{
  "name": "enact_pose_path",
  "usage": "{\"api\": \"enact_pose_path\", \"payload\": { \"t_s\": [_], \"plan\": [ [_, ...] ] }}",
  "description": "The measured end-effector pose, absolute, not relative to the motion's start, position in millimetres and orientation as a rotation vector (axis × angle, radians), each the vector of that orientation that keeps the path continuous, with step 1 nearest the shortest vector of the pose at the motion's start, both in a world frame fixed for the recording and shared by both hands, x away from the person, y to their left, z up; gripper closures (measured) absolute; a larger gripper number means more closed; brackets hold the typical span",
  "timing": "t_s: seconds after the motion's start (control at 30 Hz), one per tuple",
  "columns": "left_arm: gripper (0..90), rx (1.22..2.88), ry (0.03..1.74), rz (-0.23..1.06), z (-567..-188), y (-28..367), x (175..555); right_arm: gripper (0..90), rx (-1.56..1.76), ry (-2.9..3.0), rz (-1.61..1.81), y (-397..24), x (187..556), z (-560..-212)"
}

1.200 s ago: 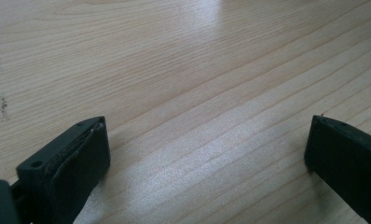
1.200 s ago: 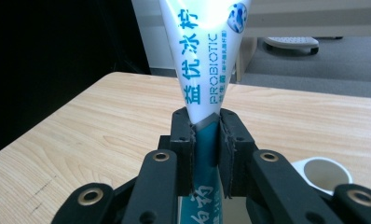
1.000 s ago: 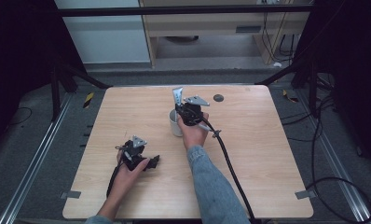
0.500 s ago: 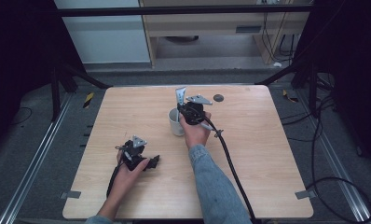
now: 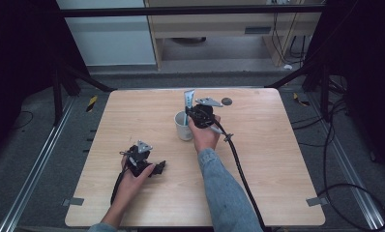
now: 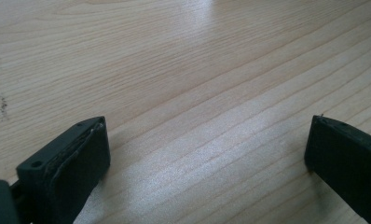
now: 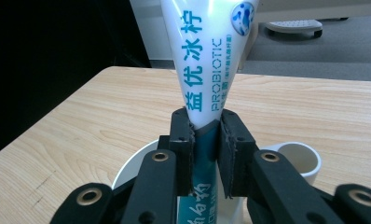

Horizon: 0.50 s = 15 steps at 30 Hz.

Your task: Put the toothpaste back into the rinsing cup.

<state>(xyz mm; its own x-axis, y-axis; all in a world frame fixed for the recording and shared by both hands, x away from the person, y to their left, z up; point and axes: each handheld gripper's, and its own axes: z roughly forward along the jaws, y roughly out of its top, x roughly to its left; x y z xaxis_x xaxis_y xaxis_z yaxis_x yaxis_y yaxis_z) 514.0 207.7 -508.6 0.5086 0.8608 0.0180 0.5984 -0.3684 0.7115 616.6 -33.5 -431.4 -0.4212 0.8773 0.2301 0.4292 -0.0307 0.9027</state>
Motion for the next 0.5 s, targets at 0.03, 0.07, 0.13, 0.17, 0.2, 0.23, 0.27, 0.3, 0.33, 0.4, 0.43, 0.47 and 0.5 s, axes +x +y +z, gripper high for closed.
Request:
{"api": "enact_pose_path", "payload": {
  "t_s": [0.03,0.07,0.13,0.17,0.2,0.23,0.27,0.3,0.33,0.4,0.43,0.47,0.5],
  "plan": [
    [0.0,2.100,1.188,0.519,-508.6,207.7,514.0,76.8,1.369,1.836,1.446,-34.2,616.7,-431.3],
    [0.0,2.100,1.187,0.519,-508.6,207.7,514.0,76.8,1.370,1.836,1.446,-34.5,616.9,-431.1],
    [0.0,2.106,1.185,0.519,-508.4,208.1,514.0,76.7,1.372,1.838,1.448,-34.8,617.3,-431.2],
    [0.0,2.101,1.187,0.519,-508.6,207.8,514.0,76.7,1.372,1.838,1.448,-34.8,617.5,-431.3],
    [0.0,2.099,1.188,0.519,-508.6,207.7,514.0,76.6,1.373,1.838,1.450,-34.8,617.8,-431.4],
    [0.0,2.099,1.188,0.518,-508.6,207.7,514.0,76.5,1.374,1.836,1.453,-34.6,617.9,-431.4],
    [0.0,2.099,1.188,0.518,-508.6,207.7,514.0,76.4,1.374,1.838,1.451,-34.7,618.1,-431.5],
    [0.0,2.100,1.188,0.519,-508.6,207.7,514.0,76.1,1.374,1.838,1.452,-34.6,618.4,-431.6],
    [0.0,2.100,1.188,0.519,-508.6,207.7,514.0,75.7,1.375,1.838,1.453,-34.7,618.6,-431.7],
    [0.0,2.099,1.188,0.519,-508.6,207.7,514.0,74.8,1.378,1.839,1.451,-35.1,618.6,-432.1],
    [0.0,2.101,1.187,0.519,-508.6,207.8,514.0,74.8,1.375,1.840,1.448,-35.2,618.6,-432.1],
    [0.0,2.101,1.187,0.519,-508.6,207.8,514.0,74.8,1.375,1.840,1.448,-35.2,618.6,-432.1],
    [0.0,2.105,1.185,0.518,-508.4,208.0,514.0,74.6,1.379,1.843,1.452,-35.3,618.4,-431.9]
  ]
}}
